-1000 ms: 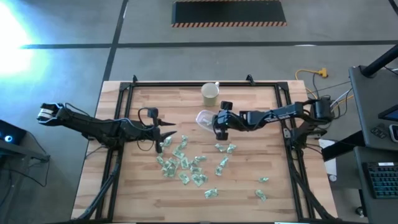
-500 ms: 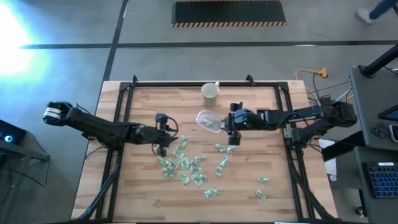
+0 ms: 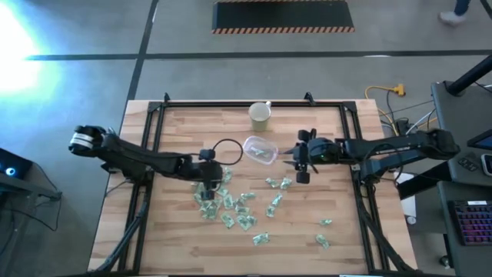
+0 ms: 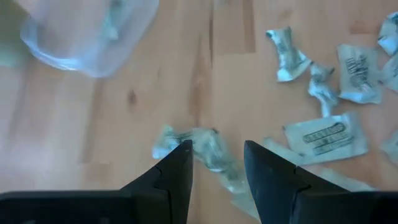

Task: Pick and place items into bin
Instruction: Put the green stevia packet into the transparent bin

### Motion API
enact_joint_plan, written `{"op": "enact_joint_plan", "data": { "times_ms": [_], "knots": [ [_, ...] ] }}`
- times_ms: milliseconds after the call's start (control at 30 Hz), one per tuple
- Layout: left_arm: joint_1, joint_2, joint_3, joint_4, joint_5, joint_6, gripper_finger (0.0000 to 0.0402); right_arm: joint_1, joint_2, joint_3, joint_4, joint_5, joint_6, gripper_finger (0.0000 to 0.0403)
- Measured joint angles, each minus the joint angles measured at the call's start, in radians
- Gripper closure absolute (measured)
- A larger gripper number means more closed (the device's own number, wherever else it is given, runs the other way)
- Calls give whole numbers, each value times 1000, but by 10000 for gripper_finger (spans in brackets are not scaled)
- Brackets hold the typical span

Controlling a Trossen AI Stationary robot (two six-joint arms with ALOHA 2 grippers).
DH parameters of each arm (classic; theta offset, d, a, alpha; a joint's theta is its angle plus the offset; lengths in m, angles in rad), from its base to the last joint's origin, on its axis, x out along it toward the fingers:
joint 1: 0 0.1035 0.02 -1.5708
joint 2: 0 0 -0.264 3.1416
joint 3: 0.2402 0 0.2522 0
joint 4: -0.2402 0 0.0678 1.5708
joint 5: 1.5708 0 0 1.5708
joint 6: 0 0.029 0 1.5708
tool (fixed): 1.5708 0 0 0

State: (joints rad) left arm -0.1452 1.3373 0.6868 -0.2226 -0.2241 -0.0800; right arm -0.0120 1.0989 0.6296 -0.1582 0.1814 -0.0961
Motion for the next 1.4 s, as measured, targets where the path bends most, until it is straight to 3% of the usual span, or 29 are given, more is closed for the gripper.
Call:
{"op": "enact_joint_plan", "data": {
  "times_ms": [400,933,1033,1233,1400],
  "knots": [
    [2,128,-6,26,5,-147,275,8,-18,-2,-28,-3,18,275],
    [16,236,-5,87,6,-150,277,10,-19,-2,-41,-2,15,281],
    [19,231,-6,87,9,-142,300,10,-19,-2,-41,-1,12,284],
    [22,224,-7,78,-19,-114,390,10,-19,-2,-41,0,11,289],
    [22,212,-6,79,-52,-112,393,10,-19,-2,-41,0,7,295]
  ]
}}
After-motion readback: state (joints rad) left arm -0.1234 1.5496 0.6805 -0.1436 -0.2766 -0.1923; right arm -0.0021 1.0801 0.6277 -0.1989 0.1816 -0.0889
